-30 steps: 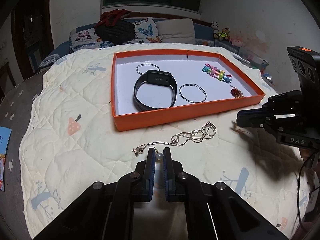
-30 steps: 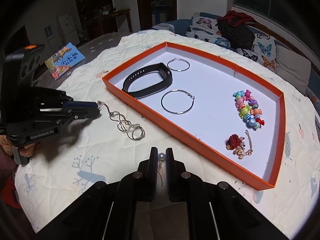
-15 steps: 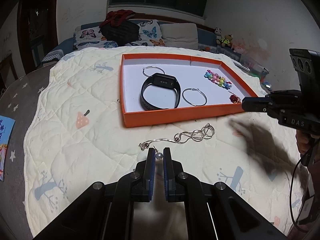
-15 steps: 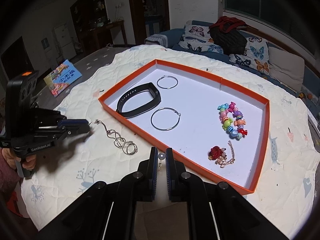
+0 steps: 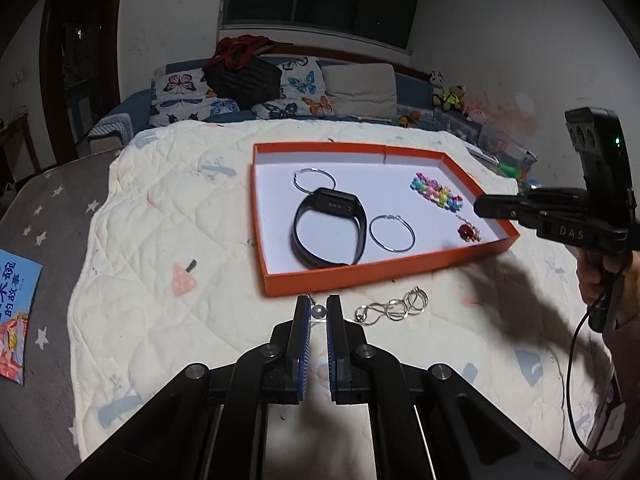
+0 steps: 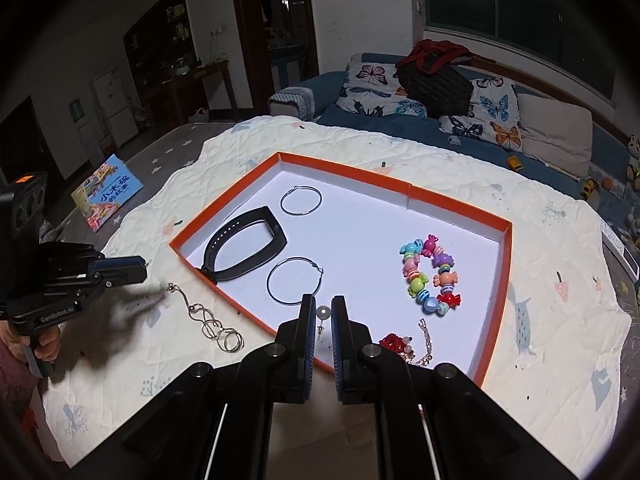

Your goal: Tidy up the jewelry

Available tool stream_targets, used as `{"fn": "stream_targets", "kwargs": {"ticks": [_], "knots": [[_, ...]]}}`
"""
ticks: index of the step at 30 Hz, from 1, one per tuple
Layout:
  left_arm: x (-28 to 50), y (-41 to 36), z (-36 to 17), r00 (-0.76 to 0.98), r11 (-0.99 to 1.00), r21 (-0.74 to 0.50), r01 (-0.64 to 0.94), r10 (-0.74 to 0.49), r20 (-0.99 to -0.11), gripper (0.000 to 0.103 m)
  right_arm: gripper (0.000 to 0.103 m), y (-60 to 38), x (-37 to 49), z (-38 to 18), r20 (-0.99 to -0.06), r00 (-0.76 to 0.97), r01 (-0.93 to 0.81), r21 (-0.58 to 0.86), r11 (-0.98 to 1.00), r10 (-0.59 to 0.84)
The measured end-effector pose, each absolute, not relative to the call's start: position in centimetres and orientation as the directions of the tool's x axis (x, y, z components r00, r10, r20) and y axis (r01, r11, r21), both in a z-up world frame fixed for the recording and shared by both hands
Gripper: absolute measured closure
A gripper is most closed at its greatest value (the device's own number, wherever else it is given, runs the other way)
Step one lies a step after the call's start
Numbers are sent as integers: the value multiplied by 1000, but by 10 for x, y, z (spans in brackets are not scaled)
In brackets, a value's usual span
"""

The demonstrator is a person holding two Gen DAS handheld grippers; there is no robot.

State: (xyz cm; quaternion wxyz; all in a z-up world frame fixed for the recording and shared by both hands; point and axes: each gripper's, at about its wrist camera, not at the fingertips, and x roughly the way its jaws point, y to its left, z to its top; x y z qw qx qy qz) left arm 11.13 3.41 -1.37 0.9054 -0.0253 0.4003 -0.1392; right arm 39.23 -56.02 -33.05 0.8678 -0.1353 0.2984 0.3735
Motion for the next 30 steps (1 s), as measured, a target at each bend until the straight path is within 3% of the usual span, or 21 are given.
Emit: {"fn": "stream_targets", "kwargs": {"ticks": [13, 30], "knots": [[164, 22, 0, 641, 957, -126, 261, -270, -719, 96, 93, -550, 410, -342, -654, 546, -715, -36, 698, 525], [219, -10, -27, 576, 944, -106, 312, -276, -769, 95, 93, -553, 425, -357, -697, 519, -696, -8, 718, 495]]}}
